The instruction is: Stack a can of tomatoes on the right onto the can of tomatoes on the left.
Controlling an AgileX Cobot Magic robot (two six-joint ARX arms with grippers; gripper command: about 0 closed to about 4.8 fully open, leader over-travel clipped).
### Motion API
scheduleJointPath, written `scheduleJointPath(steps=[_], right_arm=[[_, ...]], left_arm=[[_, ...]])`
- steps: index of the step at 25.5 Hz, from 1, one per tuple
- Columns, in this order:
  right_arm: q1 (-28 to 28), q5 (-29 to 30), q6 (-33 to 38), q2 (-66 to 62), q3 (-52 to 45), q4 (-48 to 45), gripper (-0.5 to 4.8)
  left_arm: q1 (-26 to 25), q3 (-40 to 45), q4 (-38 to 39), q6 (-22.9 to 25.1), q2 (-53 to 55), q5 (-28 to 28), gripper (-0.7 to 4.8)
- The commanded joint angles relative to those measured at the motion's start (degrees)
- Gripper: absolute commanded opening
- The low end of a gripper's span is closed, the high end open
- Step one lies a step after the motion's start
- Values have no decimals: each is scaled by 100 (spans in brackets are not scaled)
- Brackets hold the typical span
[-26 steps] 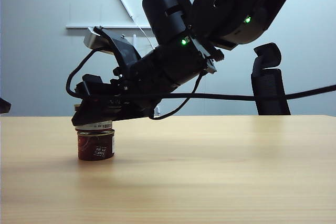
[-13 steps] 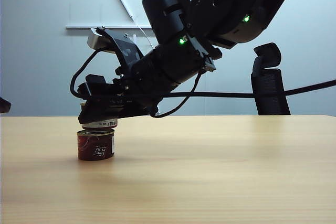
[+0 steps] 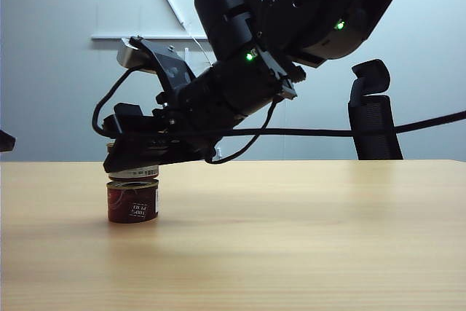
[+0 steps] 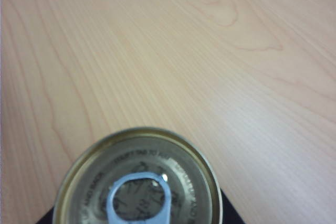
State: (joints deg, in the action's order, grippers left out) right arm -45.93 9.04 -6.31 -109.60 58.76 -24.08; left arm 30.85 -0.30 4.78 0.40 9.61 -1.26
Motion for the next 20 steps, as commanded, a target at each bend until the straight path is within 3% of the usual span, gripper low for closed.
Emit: scheduleJointPath(steps=[1,5,6,8,12,13,15,20], right_arm=[[-50,24,-15,15,35,-142,171],[-52,11,-15,15,37,-153,183],[-50,-13,-15,15,37,-153,215],[-48,-17,-15,15,35,-149,338],[-50,-15,-15,15,35,-149,342],[-50,-15,-15,17,35,-155,365],[-50,-15,-13,20,37,-238,474],[-48,-37,59,223,48,-914,479]], left_arm=[[-4,-22,-59,0,-42,-2,-4],[-4,-22,-59,0,-39,-2,-4],[-4,-22,-57,0,-42,-2,-4],[-4,-22,-59,0,-42,-2,-4],[-4,-22,-57,0,-44,-2,-4],[-4,-22,-59,0,-46,-2,-4],[-4,-22,-59,0,-48,-2,-4],[-11,-22,-48,0,-136,-2,-4]])
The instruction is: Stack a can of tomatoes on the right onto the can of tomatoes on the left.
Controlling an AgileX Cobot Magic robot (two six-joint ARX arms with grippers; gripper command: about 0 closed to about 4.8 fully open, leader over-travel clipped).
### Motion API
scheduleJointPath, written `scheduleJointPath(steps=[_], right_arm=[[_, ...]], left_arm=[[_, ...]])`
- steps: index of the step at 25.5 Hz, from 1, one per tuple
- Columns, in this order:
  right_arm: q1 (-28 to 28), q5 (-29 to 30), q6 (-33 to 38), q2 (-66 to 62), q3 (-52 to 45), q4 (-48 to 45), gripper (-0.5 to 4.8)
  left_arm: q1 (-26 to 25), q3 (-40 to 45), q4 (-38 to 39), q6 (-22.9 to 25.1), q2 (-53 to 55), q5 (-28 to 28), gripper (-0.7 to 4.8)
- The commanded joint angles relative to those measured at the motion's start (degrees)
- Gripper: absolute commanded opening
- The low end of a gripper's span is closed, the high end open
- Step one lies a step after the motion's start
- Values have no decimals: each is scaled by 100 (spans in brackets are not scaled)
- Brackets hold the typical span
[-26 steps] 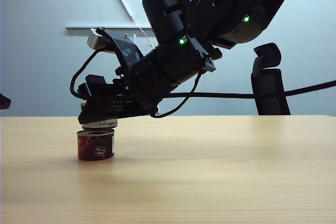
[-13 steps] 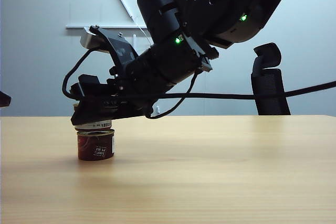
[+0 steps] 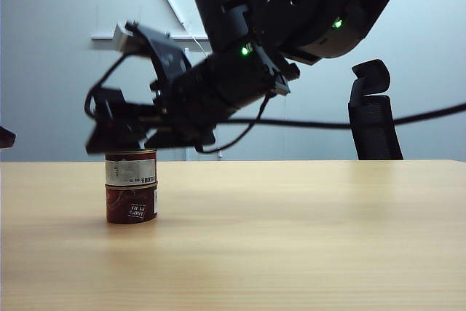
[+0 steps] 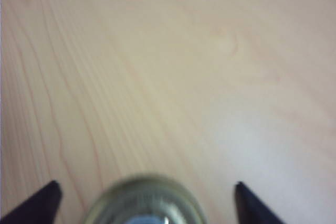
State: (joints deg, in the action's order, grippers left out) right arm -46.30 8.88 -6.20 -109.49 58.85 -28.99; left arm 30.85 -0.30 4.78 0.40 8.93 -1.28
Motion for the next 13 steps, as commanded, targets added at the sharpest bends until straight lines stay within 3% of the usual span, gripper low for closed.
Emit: scheduleJointPath(steps=[1,6,10,12,13], right_arm=[[-13,-22,109,310,39,-492,479],[-11,-22,527,916,37,-595,479],[-11,-22,667,1591,37,-525,479],[-7,-26,662,2218,37,-297,106],[17,-162,629,2649,37,-109,14]], left_arm=[[-15,-22,-59,0,-94,0,-4],[-92,-22,-66,0,-223,-20,-4],[-527,-22,-59,0,-227,-22,-4],[-1025,-22,-57,0,-232,-24,-4],[-1298,-22,-57,0,-245,-20,-4]])
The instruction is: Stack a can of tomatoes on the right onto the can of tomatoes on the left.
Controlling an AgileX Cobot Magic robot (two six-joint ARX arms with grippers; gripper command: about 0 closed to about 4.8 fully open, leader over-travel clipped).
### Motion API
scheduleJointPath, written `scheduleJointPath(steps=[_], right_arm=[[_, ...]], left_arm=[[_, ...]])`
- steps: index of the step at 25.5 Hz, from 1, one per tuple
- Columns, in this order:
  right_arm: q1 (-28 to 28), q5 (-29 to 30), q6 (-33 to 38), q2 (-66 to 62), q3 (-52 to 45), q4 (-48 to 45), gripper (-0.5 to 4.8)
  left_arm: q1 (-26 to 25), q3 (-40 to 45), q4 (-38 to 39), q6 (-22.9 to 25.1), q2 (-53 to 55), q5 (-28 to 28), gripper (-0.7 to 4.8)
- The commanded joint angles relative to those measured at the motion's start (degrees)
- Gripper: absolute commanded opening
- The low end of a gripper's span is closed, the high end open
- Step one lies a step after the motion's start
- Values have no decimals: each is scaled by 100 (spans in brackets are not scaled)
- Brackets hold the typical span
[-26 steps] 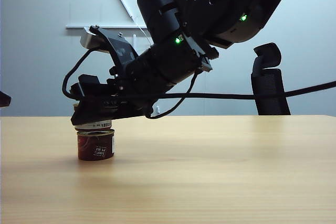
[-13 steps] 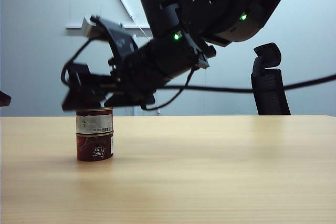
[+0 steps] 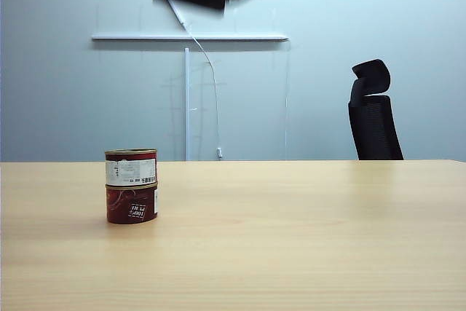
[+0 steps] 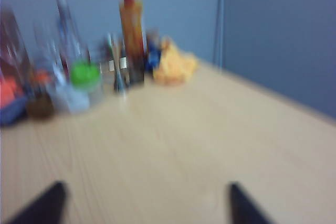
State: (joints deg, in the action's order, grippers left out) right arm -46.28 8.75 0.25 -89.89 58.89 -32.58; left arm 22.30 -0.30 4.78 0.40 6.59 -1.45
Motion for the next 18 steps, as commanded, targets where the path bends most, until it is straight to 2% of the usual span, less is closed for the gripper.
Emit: scheduleJointPath(steps=[1,8,10,13,18], right_arm=[[22,-378,4,951,31,376,-10],[31,-2031,-129,2553,26,1622,-9],[31,-2702,-358,3270,7,2441,-9],[31,-2959,-385,3790,-240,2774,-9],[26,-3167,-284,4503,-997,2802,-9]], left_arm=[[-621,-22,-52,0,-57,4,-4],[-1427,-22,-59,0,-603,15,-4],[-1657,-22,-87,0,-625,15,-4],[-1770,-22,-74,0,-625,15,-4],[-1779,-22,-72,0,-625,13,-4]])
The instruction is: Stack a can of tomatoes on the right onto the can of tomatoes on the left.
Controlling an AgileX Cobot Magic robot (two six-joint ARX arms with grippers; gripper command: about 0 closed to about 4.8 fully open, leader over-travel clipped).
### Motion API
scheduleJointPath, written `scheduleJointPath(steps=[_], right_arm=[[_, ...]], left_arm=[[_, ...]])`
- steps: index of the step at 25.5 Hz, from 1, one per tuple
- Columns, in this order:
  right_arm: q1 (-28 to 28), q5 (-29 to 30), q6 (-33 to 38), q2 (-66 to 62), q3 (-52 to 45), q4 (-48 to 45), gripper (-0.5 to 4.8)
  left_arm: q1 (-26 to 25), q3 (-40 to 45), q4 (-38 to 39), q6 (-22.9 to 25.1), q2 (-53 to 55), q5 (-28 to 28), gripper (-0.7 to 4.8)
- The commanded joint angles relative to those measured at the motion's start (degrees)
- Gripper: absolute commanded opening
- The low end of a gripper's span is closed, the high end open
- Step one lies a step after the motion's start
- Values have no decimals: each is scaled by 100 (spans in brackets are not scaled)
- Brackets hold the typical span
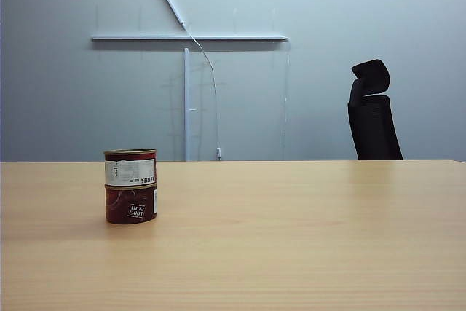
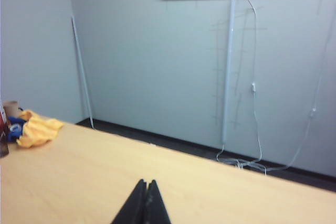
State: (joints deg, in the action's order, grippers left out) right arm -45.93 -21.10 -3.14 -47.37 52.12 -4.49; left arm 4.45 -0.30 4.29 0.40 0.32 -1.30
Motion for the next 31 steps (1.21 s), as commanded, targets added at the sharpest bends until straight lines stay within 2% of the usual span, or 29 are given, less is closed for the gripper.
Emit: scheduleJointPath(steps=[1,8,18,29,31], right_arm=[[-7,-223,55,337,-437,-7,-9],[-9,-310,52,739,-1014,72,-9],[-9,-323,52,721,-1012,767,-9],[37,-341,52,756,-1045,789,-9],[136,-177,52,887,-1143,772,-9]], left_arm=[[7,-22,-22,0,2,0,-4],[7,-22,-17,0,2,-2,-4],[13,-22,-11,0,2,0,-4],[13,-22,-11,0,2,-2,-4],[13,-22,-11,0,2,0,-4]])
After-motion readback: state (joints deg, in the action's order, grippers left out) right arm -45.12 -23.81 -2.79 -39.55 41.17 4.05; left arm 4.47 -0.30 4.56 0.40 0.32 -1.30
